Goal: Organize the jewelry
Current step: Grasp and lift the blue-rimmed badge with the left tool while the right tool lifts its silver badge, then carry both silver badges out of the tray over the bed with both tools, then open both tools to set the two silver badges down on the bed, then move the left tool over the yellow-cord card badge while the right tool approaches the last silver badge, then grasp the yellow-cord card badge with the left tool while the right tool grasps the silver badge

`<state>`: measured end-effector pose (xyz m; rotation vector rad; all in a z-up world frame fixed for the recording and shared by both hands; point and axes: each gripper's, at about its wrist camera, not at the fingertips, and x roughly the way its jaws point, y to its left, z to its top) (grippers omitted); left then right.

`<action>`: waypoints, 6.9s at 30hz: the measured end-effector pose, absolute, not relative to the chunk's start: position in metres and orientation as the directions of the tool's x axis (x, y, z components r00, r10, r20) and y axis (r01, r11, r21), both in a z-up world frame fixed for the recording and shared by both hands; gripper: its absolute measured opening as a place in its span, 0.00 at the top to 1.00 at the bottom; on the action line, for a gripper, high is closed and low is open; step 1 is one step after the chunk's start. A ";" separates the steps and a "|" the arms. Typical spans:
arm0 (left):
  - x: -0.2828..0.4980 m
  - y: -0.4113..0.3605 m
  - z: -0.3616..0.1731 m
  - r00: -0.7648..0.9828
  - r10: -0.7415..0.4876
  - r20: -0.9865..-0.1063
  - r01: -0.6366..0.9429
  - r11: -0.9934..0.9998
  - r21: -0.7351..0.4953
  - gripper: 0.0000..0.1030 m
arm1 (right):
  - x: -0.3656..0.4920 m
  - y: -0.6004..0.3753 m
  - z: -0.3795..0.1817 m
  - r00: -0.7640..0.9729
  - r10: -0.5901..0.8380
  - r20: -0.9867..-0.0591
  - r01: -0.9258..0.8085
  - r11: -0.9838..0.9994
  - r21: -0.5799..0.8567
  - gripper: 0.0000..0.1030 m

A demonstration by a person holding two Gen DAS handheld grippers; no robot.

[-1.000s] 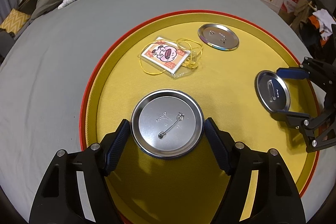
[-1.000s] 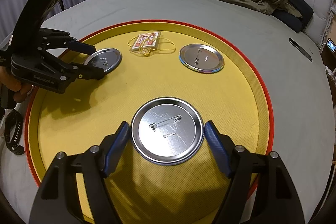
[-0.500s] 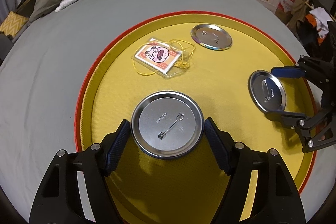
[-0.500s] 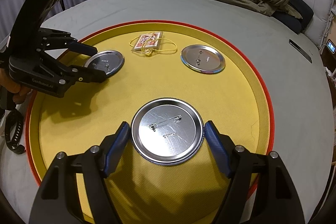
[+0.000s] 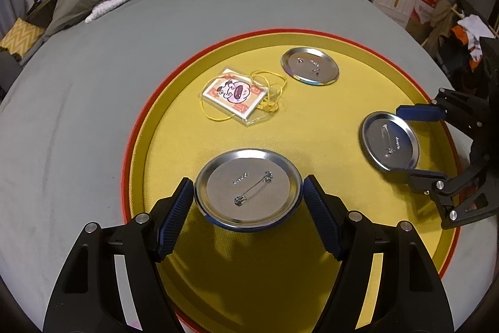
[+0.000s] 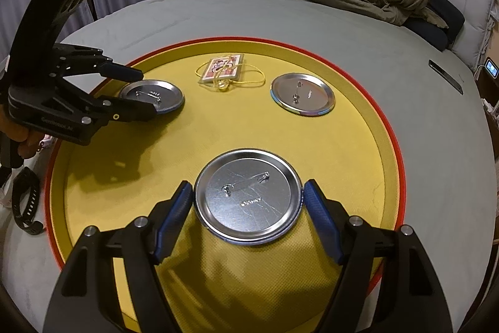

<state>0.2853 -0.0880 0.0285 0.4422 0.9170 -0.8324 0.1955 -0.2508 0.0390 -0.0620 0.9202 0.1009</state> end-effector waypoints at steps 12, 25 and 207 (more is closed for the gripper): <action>0.262 -0.082 0.056 0.344 -0.466 -0.815 0.803 0.596 -0.002 0.32 | 0.183 -0.251 0.066 0.634 0.073 -0.770 -0.114 0.994 0.001 0.33; 0.201 -0.056 0.099 0.372 -0.505 -0.779 0.818 0.575 0.017 0.32 | 0.145 -0.239 0.106 0.671 0.094 -0.736 -0.131 0.991 0.006 0.33; 0.346 -0.172 0.014 0.362 -0.424 -0.830 0.767 0.642 0.007 0.54 | 0.327 -0.303 0.040 0.402 -0.024 -0.915 0.091 0.996 0.014 0.59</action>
